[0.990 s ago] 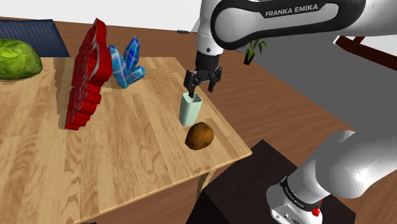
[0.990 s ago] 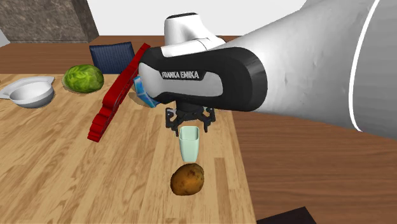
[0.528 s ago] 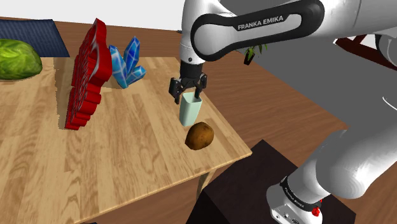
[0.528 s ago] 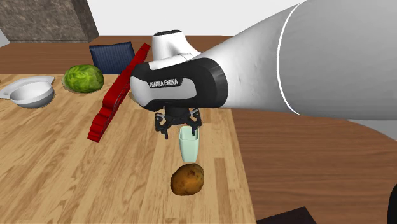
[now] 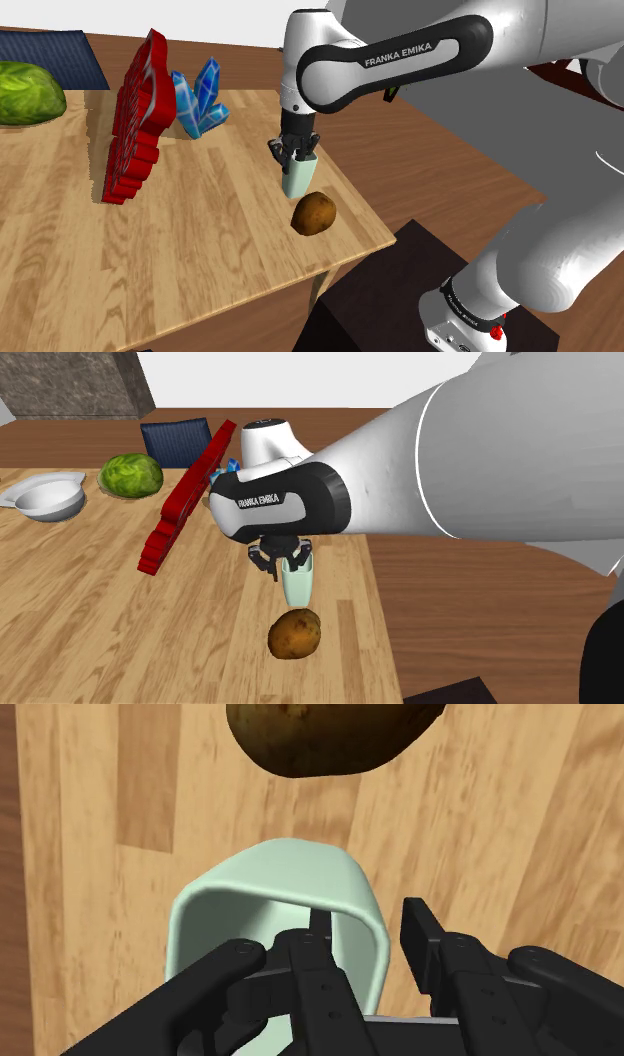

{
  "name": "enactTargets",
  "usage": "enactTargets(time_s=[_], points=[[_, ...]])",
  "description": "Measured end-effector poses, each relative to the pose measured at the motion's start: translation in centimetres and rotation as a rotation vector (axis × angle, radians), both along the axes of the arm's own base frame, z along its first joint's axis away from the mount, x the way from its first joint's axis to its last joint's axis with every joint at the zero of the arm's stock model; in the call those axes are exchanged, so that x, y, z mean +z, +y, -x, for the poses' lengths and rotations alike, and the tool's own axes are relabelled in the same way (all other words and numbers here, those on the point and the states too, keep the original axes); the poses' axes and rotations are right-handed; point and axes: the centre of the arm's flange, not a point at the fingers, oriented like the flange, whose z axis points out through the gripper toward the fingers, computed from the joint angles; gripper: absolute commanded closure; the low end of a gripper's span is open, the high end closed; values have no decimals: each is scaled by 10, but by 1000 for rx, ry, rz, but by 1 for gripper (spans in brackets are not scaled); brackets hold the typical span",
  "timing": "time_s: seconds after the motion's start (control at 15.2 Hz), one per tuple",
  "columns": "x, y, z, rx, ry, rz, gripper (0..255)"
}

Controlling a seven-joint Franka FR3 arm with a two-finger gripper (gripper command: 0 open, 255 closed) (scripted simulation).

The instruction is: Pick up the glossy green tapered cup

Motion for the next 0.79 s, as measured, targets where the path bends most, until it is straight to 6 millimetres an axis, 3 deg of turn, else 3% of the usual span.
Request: enactTargets(time_s=[0.53,0.79], points=[[0,0,0,0,-1,0,255],[15,0,0,0,0,0,255]])
